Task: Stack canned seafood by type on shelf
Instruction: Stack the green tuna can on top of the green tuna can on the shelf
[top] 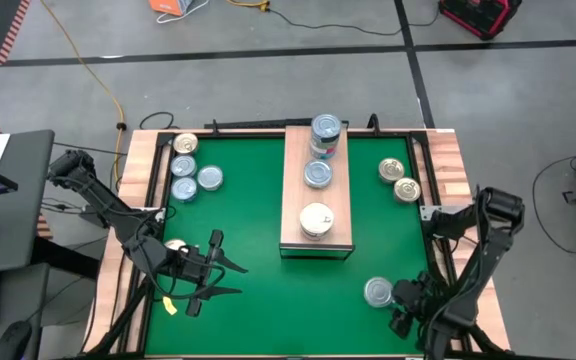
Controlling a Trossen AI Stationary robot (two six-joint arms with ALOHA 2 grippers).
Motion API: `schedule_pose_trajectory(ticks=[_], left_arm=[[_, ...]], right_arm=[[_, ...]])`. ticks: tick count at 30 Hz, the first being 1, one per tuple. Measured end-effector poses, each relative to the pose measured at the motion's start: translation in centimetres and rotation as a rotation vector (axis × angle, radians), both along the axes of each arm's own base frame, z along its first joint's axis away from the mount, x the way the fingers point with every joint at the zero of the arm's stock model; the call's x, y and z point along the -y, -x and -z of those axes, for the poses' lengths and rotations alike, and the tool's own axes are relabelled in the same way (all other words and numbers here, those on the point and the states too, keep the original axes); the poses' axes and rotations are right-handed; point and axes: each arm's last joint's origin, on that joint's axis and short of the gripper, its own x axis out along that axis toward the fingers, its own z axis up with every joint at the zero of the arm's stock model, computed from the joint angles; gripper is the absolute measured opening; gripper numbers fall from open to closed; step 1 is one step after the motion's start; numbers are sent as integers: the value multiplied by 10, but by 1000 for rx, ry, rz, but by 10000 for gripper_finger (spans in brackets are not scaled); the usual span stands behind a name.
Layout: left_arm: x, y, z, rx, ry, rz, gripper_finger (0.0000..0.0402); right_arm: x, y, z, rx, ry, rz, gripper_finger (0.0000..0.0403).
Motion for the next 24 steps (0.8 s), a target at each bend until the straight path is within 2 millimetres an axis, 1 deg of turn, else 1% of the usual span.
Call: schedule_pose_trajectory(ticks=[5,9,12,16,18,21,24], left_arm=[[0,0,0,-1,5,0,180],[0,0,0,-3,12,0,180],[0,0,0,-3,12,0,180],[0,0,0,-3,12,0,180],[0,0,0,-3,12,0,180],[0,0,0,-3,8,0,180],[0,0,0,-2,4,0,180]], right_arm=[[8,-3,16,-21,56,65,285],[18,-18,25,-39,108,138,285],[26,-32,27,1,133,194,285],[32,-47,25,21,135,194,285],[29,-49,17,63,135,164,285],[21,-49,2,191,148,129,285],[19,-50,0,237,181,118,285]])
